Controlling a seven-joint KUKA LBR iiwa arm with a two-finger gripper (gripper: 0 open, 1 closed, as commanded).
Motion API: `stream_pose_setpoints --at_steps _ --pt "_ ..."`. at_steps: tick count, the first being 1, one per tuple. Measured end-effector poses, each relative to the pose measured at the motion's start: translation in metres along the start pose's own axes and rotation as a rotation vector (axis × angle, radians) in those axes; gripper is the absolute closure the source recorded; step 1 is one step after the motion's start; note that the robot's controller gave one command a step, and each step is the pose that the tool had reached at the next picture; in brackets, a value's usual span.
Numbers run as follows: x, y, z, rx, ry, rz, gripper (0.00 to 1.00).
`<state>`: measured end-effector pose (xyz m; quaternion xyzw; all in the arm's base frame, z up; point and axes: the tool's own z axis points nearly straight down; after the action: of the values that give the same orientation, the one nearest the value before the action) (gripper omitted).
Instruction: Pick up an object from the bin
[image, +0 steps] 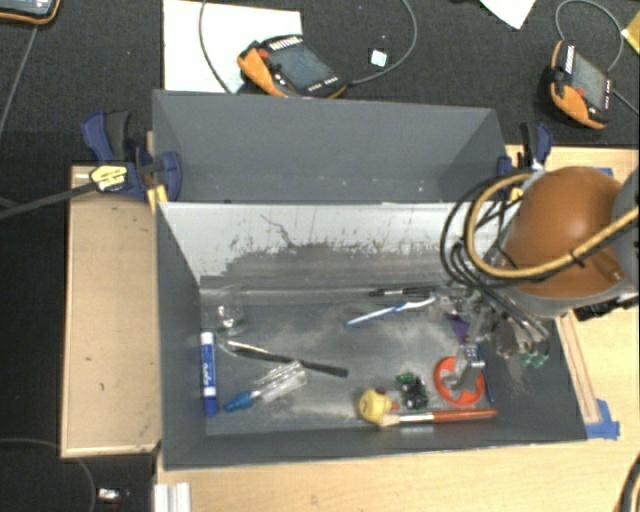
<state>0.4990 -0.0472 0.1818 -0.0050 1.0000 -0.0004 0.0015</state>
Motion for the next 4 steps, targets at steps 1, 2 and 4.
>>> stream_pose_setpoints --at_steps 1,2,4 --pt "0.000 0.000 0.000 0.000 0.000 0.008 0.00" --pt "0.010 -0.032 0.101 0.001 -0.004 -0.211 0.00" --pt "0.005 -0.021 0.045 -0.002 0.002 -0.220 0.00"
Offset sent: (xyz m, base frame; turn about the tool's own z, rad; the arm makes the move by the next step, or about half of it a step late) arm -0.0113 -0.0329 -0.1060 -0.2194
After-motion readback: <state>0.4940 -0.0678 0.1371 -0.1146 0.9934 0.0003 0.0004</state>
